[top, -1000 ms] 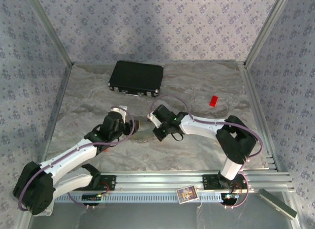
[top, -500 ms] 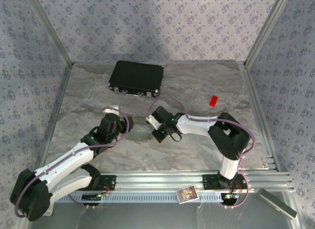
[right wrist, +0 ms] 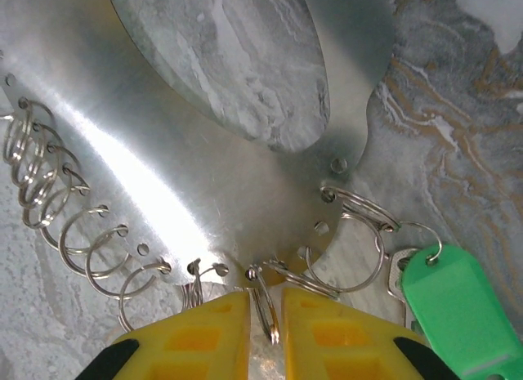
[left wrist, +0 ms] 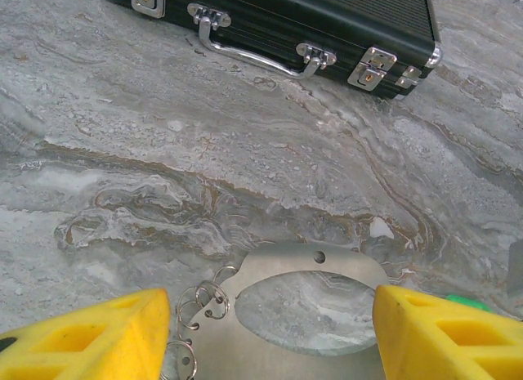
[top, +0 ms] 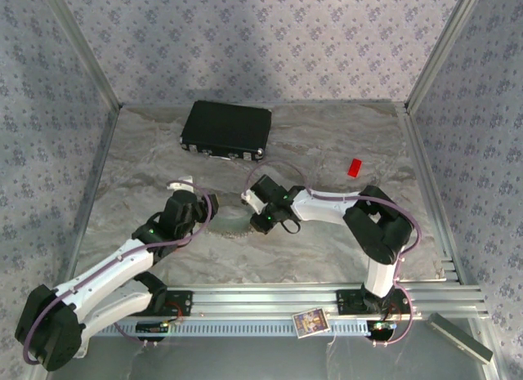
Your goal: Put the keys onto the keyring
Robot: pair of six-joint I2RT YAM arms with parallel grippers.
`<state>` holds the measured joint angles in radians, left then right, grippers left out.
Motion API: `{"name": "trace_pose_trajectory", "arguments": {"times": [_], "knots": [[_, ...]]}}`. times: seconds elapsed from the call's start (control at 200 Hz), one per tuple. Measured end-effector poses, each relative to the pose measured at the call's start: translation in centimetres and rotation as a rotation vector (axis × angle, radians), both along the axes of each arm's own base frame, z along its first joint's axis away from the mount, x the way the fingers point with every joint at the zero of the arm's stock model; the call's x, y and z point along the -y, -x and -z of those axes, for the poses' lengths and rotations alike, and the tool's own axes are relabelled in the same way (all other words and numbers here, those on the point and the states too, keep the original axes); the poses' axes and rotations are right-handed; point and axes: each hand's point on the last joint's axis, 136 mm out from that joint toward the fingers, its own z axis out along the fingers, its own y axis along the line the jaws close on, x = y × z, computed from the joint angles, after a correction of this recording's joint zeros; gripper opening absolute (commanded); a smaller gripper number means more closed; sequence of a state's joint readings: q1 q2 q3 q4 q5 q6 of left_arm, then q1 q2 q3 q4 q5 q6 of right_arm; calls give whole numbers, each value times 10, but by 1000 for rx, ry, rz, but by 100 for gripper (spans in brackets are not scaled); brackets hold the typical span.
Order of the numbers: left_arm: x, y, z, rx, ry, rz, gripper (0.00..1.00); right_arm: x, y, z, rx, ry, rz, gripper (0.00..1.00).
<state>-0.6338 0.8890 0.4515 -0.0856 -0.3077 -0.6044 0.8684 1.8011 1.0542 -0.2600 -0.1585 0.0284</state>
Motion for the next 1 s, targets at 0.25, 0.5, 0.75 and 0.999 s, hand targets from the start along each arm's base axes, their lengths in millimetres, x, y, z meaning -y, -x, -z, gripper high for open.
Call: {"name": "trace_pose_trajectory", "arguments": {"times": [0.25, 0.5, 0.75, 0.999], "knots": [[0, 0, 1, -2, -1, 0, 66, -4, 0, -3, -4, -16, -7, 15], [0, 0, 1, -2, -2, 0, 66, -8, -4, -2, -1, -15, -11, 5], [-1, 1, -3, 10, 6, 1, 66, -7, -3, -3, 5, -6, -30, 0], [-4, 4, -8, 30, -31, 29, 64, -9, -2, -49, 93, -66, -81, 0]]}}
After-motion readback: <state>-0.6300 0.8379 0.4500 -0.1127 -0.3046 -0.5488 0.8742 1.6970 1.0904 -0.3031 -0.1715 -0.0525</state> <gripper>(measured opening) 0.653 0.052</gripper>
